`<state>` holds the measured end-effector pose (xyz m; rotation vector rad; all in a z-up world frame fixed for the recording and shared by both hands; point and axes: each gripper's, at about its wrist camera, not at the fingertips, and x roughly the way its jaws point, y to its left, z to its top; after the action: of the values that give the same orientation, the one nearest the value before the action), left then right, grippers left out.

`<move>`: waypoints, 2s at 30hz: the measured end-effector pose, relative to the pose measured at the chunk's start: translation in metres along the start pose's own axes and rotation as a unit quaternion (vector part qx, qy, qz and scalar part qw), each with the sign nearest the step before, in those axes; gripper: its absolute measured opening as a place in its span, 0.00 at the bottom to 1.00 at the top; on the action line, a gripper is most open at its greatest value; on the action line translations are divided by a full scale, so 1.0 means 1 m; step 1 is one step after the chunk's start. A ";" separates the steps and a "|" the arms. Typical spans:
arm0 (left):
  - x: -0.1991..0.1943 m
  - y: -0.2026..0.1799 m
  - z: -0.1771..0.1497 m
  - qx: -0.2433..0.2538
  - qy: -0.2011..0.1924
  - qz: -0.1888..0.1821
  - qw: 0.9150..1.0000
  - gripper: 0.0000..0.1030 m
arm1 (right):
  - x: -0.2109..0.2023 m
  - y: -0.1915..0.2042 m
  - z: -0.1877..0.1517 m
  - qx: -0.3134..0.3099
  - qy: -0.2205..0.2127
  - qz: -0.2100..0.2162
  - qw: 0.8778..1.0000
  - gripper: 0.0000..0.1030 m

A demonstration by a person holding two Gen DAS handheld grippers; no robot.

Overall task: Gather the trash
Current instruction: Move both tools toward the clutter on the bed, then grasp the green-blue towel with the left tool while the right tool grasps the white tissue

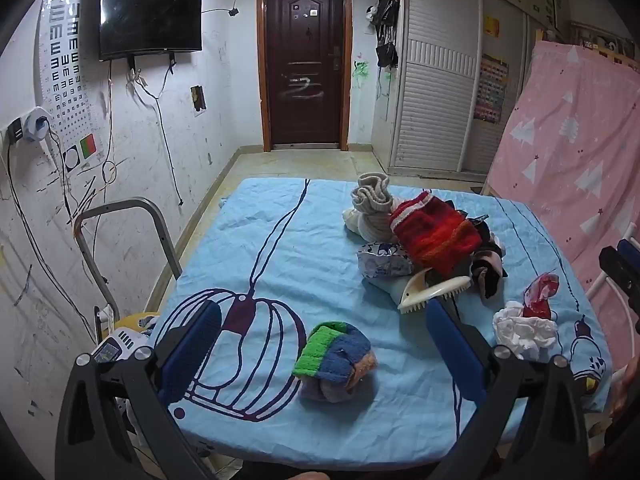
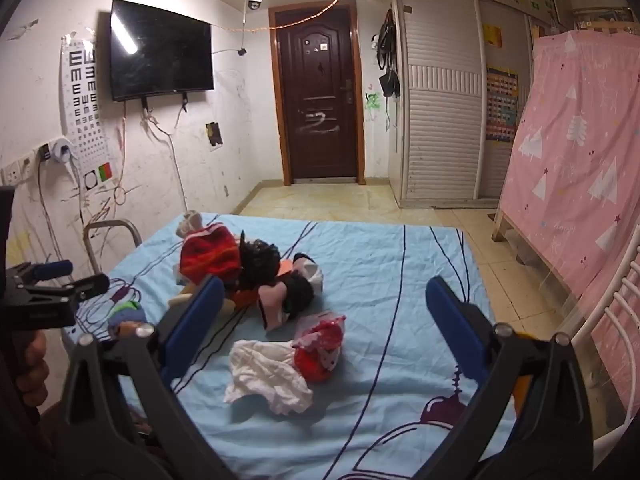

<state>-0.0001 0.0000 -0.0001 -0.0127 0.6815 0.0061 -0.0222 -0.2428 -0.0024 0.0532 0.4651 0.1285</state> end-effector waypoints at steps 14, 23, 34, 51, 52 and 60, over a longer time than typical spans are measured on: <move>0.001 0.000 0.000 0.003 0.007 0.002 1.000 0.91 | 0.001 0.002 0.000 -0.001 0.000 -0.001 1.000 0.94; 0.010 0.004 -0.004 0.001 0.012 0.001 1.000 0.91 | 0.006 -0.003 -0.002 -0.002 0.006 0.001 1.000 0.94; 0.031 0.009 -0.012 -0.002 0.045 0.002 0.999 0.91 | 0.032 0.012 -0.014 -0.009 0.038 0.013 0.999 0.94; 0.081 -0.006 -0.030 0.047 0.097 -0.003 0.994 0.83 | 0.056 0.035 -0.027 -0.012 0.118 0.153 0.981 0.94; 0.083 -0.007 -0.030 0.051 0.101 -0.002 0.994 0.73 | 0.055 0.036 -0.027 -0.016 0.119 0.155 0.981 0.94; 0.086 -0.013 -0.034 0.062 0.106 -0.024 0.992 0.39 | 0.068 0.044 -0.037 -0.036 0.148 0.167 0.974 0.94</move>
<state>0.0450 -0.0132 -0.0805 0.0904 0.8937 -0.0838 0.0169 -0.1893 -0.0621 0.0407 0.7473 0.4878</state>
